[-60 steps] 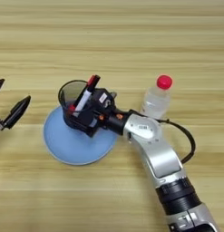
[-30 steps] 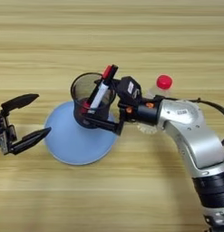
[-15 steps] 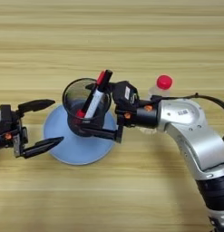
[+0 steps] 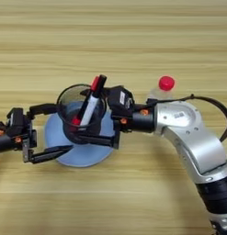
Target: Move the objects on the table
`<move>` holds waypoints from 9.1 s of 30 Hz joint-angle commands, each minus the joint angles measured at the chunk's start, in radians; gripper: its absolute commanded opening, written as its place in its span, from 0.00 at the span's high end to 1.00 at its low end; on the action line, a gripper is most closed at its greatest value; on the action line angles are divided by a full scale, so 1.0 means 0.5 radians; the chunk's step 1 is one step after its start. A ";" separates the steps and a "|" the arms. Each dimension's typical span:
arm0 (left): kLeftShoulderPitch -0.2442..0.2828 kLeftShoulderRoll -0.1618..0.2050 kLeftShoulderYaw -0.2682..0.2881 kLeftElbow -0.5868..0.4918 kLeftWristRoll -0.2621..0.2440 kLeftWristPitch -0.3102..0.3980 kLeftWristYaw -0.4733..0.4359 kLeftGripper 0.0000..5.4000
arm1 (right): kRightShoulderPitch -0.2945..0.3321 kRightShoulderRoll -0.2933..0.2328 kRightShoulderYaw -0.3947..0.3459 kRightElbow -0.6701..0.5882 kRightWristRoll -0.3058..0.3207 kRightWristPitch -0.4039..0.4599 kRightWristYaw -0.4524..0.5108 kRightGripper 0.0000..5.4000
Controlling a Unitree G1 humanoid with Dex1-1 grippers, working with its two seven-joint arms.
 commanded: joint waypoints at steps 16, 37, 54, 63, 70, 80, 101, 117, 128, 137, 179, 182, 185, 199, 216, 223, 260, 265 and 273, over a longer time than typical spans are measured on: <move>-0.032 0.021 -0.103 -0.061 0.164 -0.077 0.037 0.00 | -0.006 0.014 0.111 -0.065 0.018 0.013 0.001 0.11; -0.056 0.050 -0.171 -0.015 0.240 -0.119 0.015 0.00 | -0.021 0.010 0.154 -0.080 0.003 0.013 0.001 0.11; -0.066 0.037 -0.166 -0.002 0.251 -0.142 0.037 0.11 | -0.020 0.010 0.179 -0.078 0.002 0.016 0.000 0.11; -0.068 0.034 -0.166 0.004 0.250 -0.144 0.044 0.11 | -0.021 0.008 0.180 -0.070 0.001 0.011 0.006 0.12; -0.068 0.032 -0.162 0.010 0.241 -0.148 0.038 0.11 | -0.022 0.012 0.178 -0.060 -0.006 0.008 0.001 0.00; -0.068 0.016 -0.140 0.017 0.212 -0.149 0.044 0.11 | -0.021 0.025 0.177 -0.049 -0.010 0.006 -0.008 0.00; -0.040 -0.056 0.079 0.200 0.221 -0.222 0.200 0.11 | 0.154 0.017 0.065 -0.084 0.048 -0.079 -0.010 0.00; -0.022 0.017 0.310 0.353 0.290 -0.298 0.401 0.11 | 0.269 0.040 -0.012 -0.071 0.059 -0.166 -0.049 0.00; -0.106 -0.001 0.412 0.665 0.480 -0.339 0.802 0.11 | 0.357 0.083 -0.072 -0.046 0.067 -0.225 -0.117 0.00; -0.104 -0.025 0.422 0.805 0.513 -0.371 0.929 0.11 | 0.373 0.094 -0.083 -0.032 0.067 -0.249 -0.129 0.00; -0.044 -0.116 0.297 0.956 0.721 -0.313 1.111 0.11 | 0.372 0.084 -0.086 -0.025 0.072 -0.287 -0.131 0.00; -0.042 -0.117 0.296 0.956 0.721 -0.312 1.109 0.06 | 0.371 0.084 -0.086 -0.025 0.074 -0.286 -0.130 0.00; -0.041 -0.118 0.296 0.954 0.720 -0.310 1.109 0.01 | 0.369 0.086 -0.086 -0.027 0.076 -0.284 -0.130 0.00; -0.041 -0.126 0.310 0.953 0.705 -0.301 1.130 0.01 | 0.362 0.088 -0.086 -0.017 0.075 -0.289 -0.125 0.00; 0.075 -0.195 0.410 0.740 0.415 -0.150 1.016 0.01 | 0.352 0.085 -0.086 -0.017 0.067 -0.289 -0.117 0.00; 0.126 -0.216 0.415 0.706 0.406 -0.170 1.033 0.01 | 0.350 0.078 -0.087 -0.013 0.059 -0.295 -0.109 0.00; 0.512 -0.219 0.459 0.298 0.495 -0.258 1.268 0.01 | 0.424 0.102 -0.101 0.045 0.041 -0.370 -0.128 0.00; 0.584 -0.202 0.524 0.199 0.368 -0.155 1.221 0.01 | 0.424 0.108 -0.094 0.044 0.041 -0.373 -0.138 0.00; 0.720 -0.167 0.601 0.041 0.327 -0.077 1.242 0.01 | 0.427 0.101 -0.103 0.039 0.049 -0.370 -0.136 0.00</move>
